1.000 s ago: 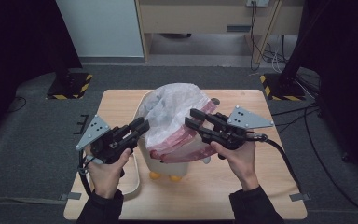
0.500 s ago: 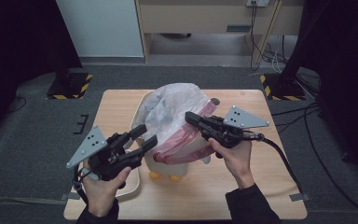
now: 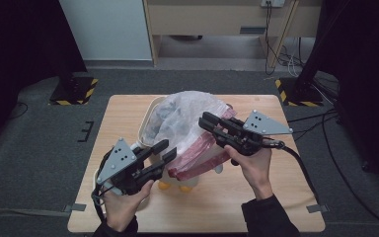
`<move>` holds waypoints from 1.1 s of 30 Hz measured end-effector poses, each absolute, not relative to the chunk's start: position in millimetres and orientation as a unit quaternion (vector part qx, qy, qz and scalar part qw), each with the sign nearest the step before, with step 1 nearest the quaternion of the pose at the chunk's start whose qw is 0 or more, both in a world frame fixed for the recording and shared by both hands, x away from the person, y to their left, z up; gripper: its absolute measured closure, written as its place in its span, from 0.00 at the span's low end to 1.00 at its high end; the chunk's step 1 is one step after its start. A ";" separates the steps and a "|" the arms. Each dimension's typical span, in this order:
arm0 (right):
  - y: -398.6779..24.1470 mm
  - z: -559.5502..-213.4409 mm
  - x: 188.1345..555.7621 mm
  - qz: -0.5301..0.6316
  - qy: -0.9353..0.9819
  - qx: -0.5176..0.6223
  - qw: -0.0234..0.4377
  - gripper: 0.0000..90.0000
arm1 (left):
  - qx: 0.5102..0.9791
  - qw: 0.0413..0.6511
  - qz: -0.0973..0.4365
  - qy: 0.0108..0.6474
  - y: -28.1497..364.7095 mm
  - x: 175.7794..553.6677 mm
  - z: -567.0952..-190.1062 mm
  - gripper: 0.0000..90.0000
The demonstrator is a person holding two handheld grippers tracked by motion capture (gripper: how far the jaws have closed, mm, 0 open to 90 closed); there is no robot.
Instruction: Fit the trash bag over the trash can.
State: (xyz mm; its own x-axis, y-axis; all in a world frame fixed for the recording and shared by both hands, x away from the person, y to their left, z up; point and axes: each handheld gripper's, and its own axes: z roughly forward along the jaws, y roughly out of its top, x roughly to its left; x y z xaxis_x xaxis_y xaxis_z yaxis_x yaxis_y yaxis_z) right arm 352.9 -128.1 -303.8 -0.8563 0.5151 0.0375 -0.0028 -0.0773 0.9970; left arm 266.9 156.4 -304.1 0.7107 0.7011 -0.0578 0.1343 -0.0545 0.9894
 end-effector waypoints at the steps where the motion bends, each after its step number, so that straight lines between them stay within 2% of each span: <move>1: -128.9 -303.1 352.4 0.708 0.654 0.196 0.183 0.80 | 0.688 0.617 0.231 0.305 156.6 267.6 -304.3 0.80; 9: -136.7 -298.4 352.3 0.701 0.652 0.203 0.206 0.66 | 0.682 0.619 0.226 0.317 158.8 272.0 -304.5 1.00; 17: -148.6 -300.6 353.2 0.709 0.638 0.222 0.205 0.61 | 0.654 0.649 0.209 0.327 168.2 277.5 -300.8 1.00; 33: -146.4 -302.1 347.7 0.719 0.632 0.222 0.184 0.52 | 0.602 0.676 0.244 0.348 174.2 296.6 -293.8 1.00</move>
State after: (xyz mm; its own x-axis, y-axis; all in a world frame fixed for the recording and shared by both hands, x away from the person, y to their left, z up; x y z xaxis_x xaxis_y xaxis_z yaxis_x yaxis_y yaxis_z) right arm 347.7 -146.4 -302.1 -0.8335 0.5458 0.0861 0.0155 -0.1326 0.9910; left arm 296.6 174.2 -293.8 0.6382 0.7492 -0.1774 0.0891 0.1569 0.9836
